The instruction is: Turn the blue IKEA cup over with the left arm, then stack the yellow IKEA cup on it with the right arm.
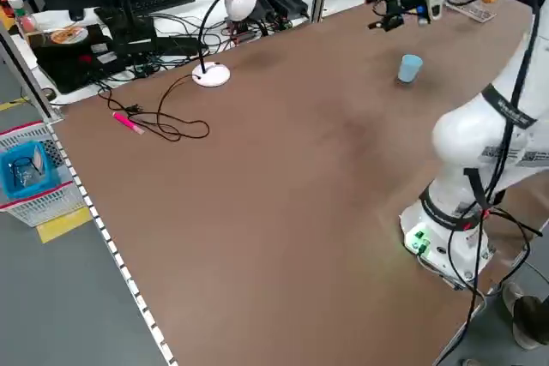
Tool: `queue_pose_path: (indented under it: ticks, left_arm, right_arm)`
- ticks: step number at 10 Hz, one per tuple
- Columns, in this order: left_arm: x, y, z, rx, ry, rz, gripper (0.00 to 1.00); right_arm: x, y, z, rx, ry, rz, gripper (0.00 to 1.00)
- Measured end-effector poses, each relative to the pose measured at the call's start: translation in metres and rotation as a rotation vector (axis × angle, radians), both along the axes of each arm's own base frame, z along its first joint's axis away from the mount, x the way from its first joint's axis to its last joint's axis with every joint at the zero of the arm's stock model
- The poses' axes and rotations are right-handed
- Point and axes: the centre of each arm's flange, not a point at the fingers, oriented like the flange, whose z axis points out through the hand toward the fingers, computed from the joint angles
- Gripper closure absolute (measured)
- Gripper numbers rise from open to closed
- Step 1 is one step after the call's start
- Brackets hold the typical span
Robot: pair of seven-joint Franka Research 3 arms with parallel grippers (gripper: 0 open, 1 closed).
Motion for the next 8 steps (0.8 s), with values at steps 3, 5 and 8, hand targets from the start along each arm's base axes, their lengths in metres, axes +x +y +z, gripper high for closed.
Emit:
queue_pose_path:
  ticks: [3, 5, 8]
  left_arm:
    - [0.052, 0.118, 0.041, -0.318, 0.013, 0.272, 0.01]
    - [0.069, 0.158, 0.068, -0.583, 0.057, 0.545, 0.01]
    - [0.086, 0.189, 0.128, -0.833, 0.179, 0.976, 0.01]
  right_arm:
    - [-0.046, 0.08, 0.001, 0.012, 0.007, -0.022, 0.96]
    - [-0.073, 0.113, -0.002, 0.003, 0.005, -0.022, 0.96]
    - [-0.097, 0.146, -0.025, -0.009, 0.0, -0.038, 0.96]
